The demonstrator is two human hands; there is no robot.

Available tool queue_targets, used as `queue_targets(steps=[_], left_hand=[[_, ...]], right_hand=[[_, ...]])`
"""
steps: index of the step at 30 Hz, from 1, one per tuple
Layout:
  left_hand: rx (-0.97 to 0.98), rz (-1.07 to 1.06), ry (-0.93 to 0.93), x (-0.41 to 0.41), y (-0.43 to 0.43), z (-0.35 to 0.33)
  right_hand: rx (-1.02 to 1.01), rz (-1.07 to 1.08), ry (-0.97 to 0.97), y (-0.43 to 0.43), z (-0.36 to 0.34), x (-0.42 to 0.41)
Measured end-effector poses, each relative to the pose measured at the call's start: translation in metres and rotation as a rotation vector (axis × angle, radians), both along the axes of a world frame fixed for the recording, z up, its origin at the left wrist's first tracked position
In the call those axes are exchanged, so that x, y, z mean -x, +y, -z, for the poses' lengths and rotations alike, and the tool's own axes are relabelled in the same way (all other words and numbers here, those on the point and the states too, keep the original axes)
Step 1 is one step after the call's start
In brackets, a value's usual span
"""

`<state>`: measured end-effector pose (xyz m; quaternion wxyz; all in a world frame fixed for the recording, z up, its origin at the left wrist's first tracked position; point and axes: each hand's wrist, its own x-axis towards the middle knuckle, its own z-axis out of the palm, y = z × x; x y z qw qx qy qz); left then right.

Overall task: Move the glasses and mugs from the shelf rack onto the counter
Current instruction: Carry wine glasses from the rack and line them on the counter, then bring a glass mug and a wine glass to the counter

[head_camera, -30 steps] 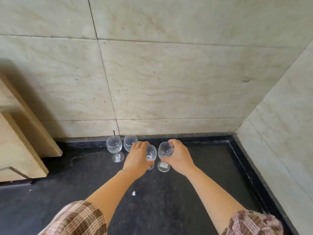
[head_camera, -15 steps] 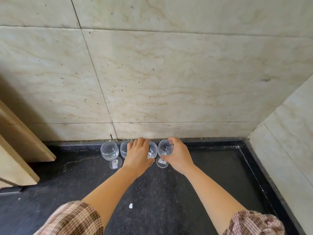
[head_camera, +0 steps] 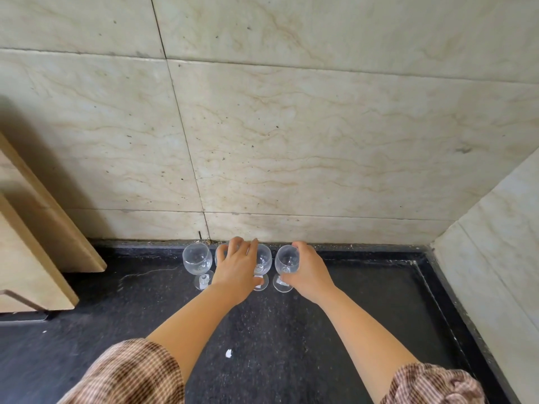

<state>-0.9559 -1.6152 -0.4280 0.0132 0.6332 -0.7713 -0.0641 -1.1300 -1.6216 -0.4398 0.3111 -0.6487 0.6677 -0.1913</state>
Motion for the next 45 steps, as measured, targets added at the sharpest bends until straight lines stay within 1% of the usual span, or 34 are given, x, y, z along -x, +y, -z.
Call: queue_targets(steps=[2, 4, 11, 14, 18, 22, 26, 33, 34, 36, 40, 45], left_hand=[[-0.027, 0.016, -0.023, -0.003, 0.003, -0.007], [-0.03, 0.02, 0.003, -0.007, 0.008, -0.013], [0.037, 0.014, 0.203, -0.041, 0.053, -0.043], [0.034, -0.057, 0.232, -0.065, 0.09, -0.055], [-0.016, -0.26, 0.191, -0.107, 0.156, -0.067], [-0.048, -0.456, 0.168, -0.163, 0.233, -0.076], [0.036, -0.643, 0.132, -0.225, 0.316, -0.098], [0.171, -0.892, 0.085, -0.315, 0.496, -0.14], [0.196, -0.943, 0.079, -0.328, 0.534, -0.145], [0.227, -0.982, 0.067, -0.343, 0.574, -0.151], [0.238, -1.166, 0.015, -0.372, 0.694, -0.162], [0.272, -1.35, -0.033, -0.398, 0.823, -0.18]], right_hand=[[0.01, 0.008, 0.048, 0.0, -0.007, -0.003], [0.054, 0.015, 0.077, 0.003, -0.016, -0.007], [0.139, -0.097, 0.111, 0.033, -0.053, -0.042], [0.135, -0.158, 0.11, 0.06, -0.064, -0.069], [0.08, -0.274, 0.128, 0.112, -0.074, -0.117], [0.062, -0.42, 0.137, 0.169, -0.084, -0.173], [0.115, -0.586, 0.199, 0.23, -0.107, -0.239], [0.217, -0.852, 0.144, 0.381, -0.152, -0.357], [0.238, -0.905, 0.144, 0.412, -0.157, -0.376], [0.271, -0.952, 0.133, 0.443, -0.164, -0.398], [0.346, -1.138, 0.14, 0.544, -0.177, -0.455], [0.459, -1.346, 0.111, 0.658, -0.197, -0.522]])
